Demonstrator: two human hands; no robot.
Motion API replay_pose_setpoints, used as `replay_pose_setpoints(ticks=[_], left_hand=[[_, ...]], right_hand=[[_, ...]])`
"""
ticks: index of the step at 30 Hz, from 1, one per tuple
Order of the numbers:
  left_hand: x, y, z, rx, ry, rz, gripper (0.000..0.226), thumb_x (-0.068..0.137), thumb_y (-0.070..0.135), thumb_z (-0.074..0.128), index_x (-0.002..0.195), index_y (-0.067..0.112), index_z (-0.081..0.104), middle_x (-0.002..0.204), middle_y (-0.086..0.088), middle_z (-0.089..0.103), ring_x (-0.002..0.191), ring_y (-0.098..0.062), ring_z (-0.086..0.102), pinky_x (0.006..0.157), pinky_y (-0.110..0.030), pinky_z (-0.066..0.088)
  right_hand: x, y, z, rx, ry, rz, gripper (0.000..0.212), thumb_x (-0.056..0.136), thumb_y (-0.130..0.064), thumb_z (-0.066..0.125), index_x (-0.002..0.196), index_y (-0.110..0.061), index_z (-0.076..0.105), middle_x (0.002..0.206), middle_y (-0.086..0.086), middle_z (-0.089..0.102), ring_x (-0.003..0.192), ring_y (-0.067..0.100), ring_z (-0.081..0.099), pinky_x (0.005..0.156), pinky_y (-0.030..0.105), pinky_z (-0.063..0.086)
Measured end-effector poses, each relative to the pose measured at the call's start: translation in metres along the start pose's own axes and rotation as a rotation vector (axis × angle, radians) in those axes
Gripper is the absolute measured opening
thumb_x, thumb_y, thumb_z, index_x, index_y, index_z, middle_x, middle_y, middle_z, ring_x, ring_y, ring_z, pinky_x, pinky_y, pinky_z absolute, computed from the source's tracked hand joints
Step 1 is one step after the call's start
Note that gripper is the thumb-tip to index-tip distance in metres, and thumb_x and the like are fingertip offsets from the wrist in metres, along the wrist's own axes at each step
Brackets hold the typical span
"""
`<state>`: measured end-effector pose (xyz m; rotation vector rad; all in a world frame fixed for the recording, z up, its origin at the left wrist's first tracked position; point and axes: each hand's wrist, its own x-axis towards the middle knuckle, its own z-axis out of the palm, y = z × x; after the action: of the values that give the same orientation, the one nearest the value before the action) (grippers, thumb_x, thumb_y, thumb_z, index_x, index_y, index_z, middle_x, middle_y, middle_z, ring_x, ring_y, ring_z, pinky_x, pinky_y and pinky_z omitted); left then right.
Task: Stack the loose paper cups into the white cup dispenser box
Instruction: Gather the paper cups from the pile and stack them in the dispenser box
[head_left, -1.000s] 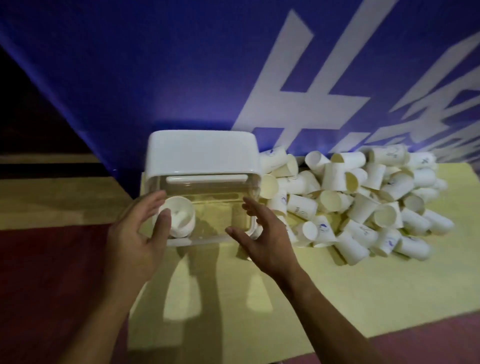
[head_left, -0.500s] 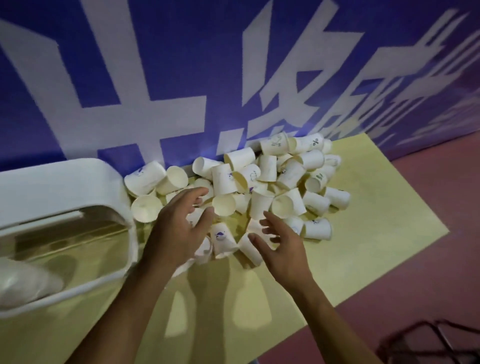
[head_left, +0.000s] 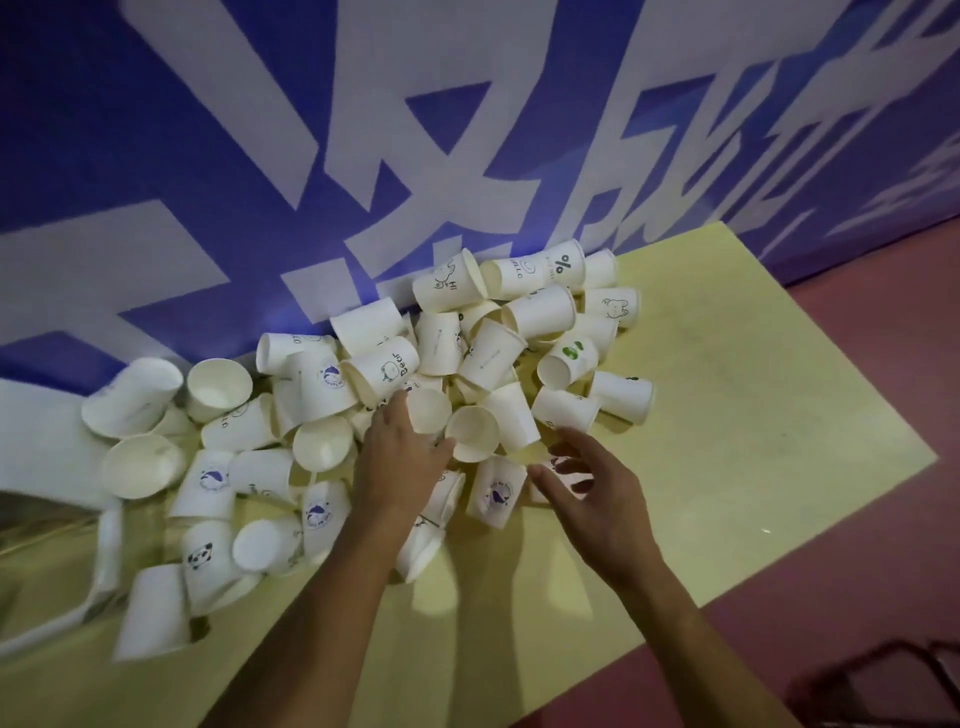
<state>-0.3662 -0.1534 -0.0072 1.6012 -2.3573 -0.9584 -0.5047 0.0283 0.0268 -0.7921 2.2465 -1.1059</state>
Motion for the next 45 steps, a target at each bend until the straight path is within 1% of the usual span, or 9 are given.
replay_pose_setpoints(ticks=[8,15,21,23,26,30,33,40,45], left_hand=[[0.016,0.010,0.008,-0.050,0.102,-0.056,0.078,0.088,0.046,0.079,0.148,0.010,0.045,0.145,-0.012,0.056,0.132,-0.034,0.054,0.101,-0.046,0.049],[0.012,-0.002,-0.002,-0.007,0.064,0.030,0.076,0.089,0.042,0.079,0.151,0.011,0.049,0.143,-0.012,0.054,0.133,-0.032,0.053,0.102,-0.042,0.047],[-0.002,-0.009,-0.019,-0.082,0.178,0.066,0.062,0.084,0.034,0.081,0.138,0.013,0.061,0.127,-0.007,0.059,0.118,-0.025,0.059,0.091,-0.031,0.046],[-0.006,-0.012,-0.027,-0.124,0.224,0.062,0.059,0.083,0.033,0.081,0.135,0.012,0.062,0.124,-0.007,0.058,0.114,-0.026,0.060,0.089,-0.036,0.051],[-0.013,-0.018,-0.038,-0.175,0.265,0.073,0.057,0.082,0.039,0.079,0.129,0.013,0.063,0.120,-0.006,0.063,0.111,-0.025,0.061,0.091,-0.047,0.056],[-0.025,-0.021,-0.054,-0.267,0.284,0.056,0.060,0.077,0.045,0.082,0.126,0.017,0.061,0.113,0.002,0.068,0.100,-0.021,0.067,0.084,-0.036,0.057],[-0.035,-0.027,-0.069,-0.300,0.328,0.115,0.067,0.075,0.053,0.079,0.126,0.013,0.063,0.112,0.003,0.066,0.098,-0.016,0.066,0.084,-0.030,0.055],[-0.059,-0.078,-0.115,-0.309,0.420,0.207,0.067,0.083,0.060,0.076,0.126,0.010,0.064,0.114,-0.003,0.070,0.103,-0.025,0.069,0.081,-0.046,0.061],[-0.089,-0.124,-0.165,-0.314,0.481,0.134,0.069,0.076,0.059,0.075,0.127,0.013,0.065,0.116,0.000,0.069,0.104,-0.020,0.067,0.085,-0.039,0.059]], right_hand=[[0.047,0.031,-0.022,-0.036,0.134,0.135,0.055,0.090,-0.046,0.075,0.137,-0.019,0.061,0.119,-0.006,0.069,0.097,0.012,0.065,0.077,0.031,0.052],[0.091,0.057,-0.025,-0.104,0.006,0.247,0.070,0.086,-0.036,0.082,0.144,-0.010,0.054,0.138,0.007,0.062,0.127,0.026,0.058,0.089,0.027,0.041],[0.109,0.074,-0.011,-0.092,-0.067,0.235,0.064,0.074,-0.021,0.091,0.129,-0.020,0.058,0.109,-0.008,0.061,0.102,0.016,0.060,0.067,0.021,0.042],[0.111,0.077,-0.009,-0.097,-0.065,0.232,0.064,0.074,-0.020,0.091,0.129,-0.021,0.057,0.107,-0.009,0.061,0.098,0.016,0.061,0.065,0.018,0.042],[0.111,0.078,-0.008,-0.118,-0.075,0.229,0.065,0.077,-0.028,0.089,0.130,-0.020,0.053,0.114,-0.006,0.063,0.100,0.019,0.062,0.073,0.029,0.047],[0.096,0.066,-0.018,-0.132,-0.023,0.134,0.054,0.078,-0.038,0.088,0.120,-0.028,0.055,0.114,-0.005,0.064,0.099,0.016,0.061,0.069,0.026,0.046],[0.081,0.050,-0.028,-0.154,0.048,0.040,0.059,0.076,-0.052,0.086,0.123,-0.027,0.061,0.117,-0.007,0.066,0.105,0.017,0.062,0.082,0.036,0.053],[0.052,-0.037,-0.003,-0.007,0.039,-0.154,0.064,0.080,-0.068,0.070,0.134,-0.037,0.059,0.123,-0.019,0.059,0.117,0.009,0.058,0.094,0.047,0.055],[0.022,-0.112,0.064,0.031,-0.070,-0.300,0.066,0.084,-0.060,0.069,0.143,-0.032,0.056,0.129,-0.020,0.057,0.121,-0.001,0.054,0.104,0.044,0.051]])
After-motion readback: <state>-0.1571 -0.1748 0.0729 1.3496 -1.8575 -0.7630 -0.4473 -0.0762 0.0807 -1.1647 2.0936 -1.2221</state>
